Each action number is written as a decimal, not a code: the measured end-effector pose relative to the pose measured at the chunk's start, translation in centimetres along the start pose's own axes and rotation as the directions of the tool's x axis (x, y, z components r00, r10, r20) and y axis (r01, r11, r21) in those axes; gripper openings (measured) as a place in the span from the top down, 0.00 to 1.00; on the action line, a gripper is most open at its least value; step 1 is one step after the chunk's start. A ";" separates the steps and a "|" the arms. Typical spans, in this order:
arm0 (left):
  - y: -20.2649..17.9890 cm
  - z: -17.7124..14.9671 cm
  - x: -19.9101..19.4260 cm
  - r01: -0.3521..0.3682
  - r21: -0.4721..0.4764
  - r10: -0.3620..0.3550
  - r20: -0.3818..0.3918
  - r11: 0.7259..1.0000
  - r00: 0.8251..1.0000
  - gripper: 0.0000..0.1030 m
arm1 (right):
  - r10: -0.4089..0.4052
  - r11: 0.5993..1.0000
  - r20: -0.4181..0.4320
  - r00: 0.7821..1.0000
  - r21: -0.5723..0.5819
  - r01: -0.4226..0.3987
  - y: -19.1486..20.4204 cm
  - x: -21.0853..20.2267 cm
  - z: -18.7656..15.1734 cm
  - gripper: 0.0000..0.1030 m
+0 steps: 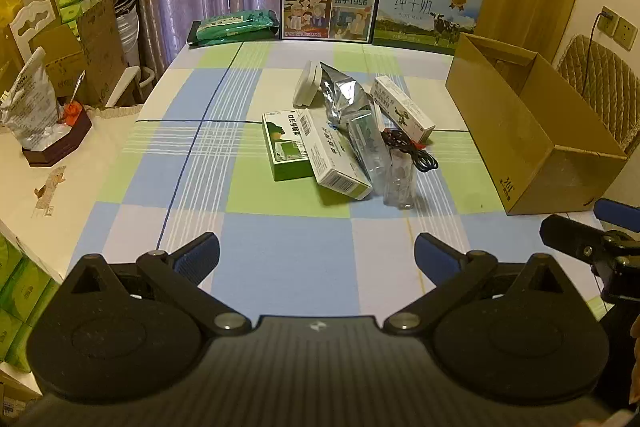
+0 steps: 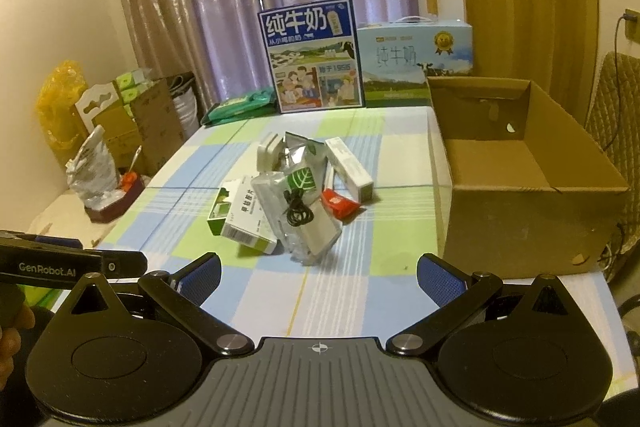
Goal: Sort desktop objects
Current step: 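Move both tools toward the pile of items on the table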
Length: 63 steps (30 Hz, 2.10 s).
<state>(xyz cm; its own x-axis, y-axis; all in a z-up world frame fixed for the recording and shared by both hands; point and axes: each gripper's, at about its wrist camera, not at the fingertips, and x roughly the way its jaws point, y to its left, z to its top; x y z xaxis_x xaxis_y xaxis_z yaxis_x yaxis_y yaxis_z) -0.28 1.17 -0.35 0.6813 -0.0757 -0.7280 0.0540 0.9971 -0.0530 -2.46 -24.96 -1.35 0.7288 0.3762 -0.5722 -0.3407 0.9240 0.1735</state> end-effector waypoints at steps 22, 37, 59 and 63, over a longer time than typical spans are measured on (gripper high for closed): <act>0.1 0.0 0.6 -0.009 0.000 0.009 -0.010 1.000 1.000 0.01 | 0.015 1.000 -0.033 0.999 0.012 -0.015 -0.2 0.7 -0.2 0.02; 0.8 -0.2 1.2 0.003 0.004 -0.003 -0.021 1.000 1.000 0.01 | 0.031 0.999 -0.063 0.998 -0.022 -0.033 0.2 1.6 -0.4 0.02; 0.7 3.8 8.4 0.049 0.183 -0.039 -0.055 0.982 0.998 0.01 | 0.068 0.982 -0.105 0.992 -0.169 -0.085 -0.6 9.6 0.6 0.02; 1.0 4.4 10.1 0.043 0.193 -0.033 -0.054 0.980 0.998 0.01 | 0.081 0.978 -0.090 0.993 -0.184 -0.096 -0.5 11.1 1.2 0.04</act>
<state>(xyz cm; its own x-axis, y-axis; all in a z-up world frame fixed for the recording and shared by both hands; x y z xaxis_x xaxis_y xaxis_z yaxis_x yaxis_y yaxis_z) 9.89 1.35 -4.73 0.6387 -0.1082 -0.7618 0.2227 0.9737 0.0484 6.52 -21.13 -6.78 0.6428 0.4417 -0.6258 -0.5128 0.8551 0.0768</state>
